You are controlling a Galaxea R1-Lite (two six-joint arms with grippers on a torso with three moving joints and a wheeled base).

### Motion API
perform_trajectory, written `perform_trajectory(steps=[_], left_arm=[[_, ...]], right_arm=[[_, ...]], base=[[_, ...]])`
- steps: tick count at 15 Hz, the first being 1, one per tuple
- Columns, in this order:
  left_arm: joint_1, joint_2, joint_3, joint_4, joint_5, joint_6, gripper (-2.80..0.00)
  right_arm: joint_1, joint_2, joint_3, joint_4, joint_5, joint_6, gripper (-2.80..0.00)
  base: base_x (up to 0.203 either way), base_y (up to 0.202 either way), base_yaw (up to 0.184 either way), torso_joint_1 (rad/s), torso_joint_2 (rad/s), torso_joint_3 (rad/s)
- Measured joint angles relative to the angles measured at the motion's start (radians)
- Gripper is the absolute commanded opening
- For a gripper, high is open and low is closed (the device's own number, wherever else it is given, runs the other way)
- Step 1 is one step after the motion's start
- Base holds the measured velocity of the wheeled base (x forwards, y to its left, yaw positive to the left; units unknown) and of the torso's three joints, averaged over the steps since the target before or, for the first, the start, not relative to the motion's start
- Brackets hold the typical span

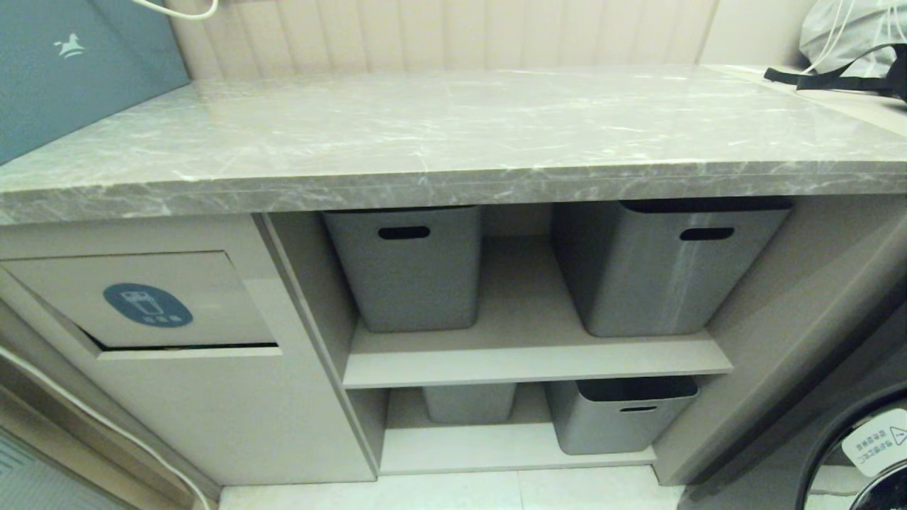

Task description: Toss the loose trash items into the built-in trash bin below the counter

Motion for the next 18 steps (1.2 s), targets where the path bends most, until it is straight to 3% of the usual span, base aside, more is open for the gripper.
perform_trajectory(steps=[18], left_arm=[[0.000, 0.000, 0.000, 0.000, 0.000, 0.000, -2.80]], right_arm=[[0.000, 0.000, 0.000, 0.000, 0.000, 0.003, -2.80]], base=[[0.000, 0.000, 0.000, 0.000, 0.00, 0.000]])
